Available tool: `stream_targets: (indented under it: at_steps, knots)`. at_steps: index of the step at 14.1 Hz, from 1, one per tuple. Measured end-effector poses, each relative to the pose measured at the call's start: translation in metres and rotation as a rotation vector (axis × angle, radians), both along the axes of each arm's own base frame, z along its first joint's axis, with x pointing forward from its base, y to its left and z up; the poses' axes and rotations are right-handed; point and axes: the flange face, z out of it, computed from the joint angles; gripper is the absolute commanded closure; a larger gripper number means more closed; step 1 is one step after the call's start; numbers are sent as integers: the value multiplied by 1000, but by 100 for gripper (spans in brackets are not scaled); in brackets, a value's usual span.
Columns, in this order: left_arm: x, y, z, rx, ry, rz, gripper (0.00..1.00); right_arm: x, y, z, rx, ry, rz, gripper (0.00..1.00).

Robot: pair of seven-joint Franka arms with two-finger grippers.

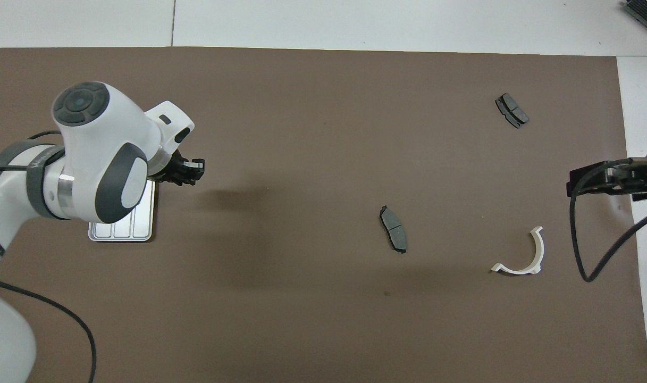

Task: Pick bearing gear from pile to tray
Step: 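Carry the third gear to the tray and release it with the left gripper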

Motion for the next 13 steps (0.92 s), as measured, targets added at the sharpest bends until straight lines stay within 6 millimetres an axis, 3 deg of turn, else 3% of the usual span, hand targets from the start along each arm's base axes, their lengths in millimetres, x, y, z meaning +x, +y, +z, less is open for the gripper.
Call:
stream_targets:
  at_steps: [2,5,11,13]
  knots:
    - [1,31,2,-8,-3,-40,100,0,0,0,0,0,0,0]
    - [1,57,1,-15,-5,-85,100,0,0,0,0,0,0,0]
    - [-17,61,-12,-16,-4,-118,100,0,0,0,0,0,0,0]
    - [-26,75,-19,-18,-20,-136,100,0,0,0,0,0,0,0]
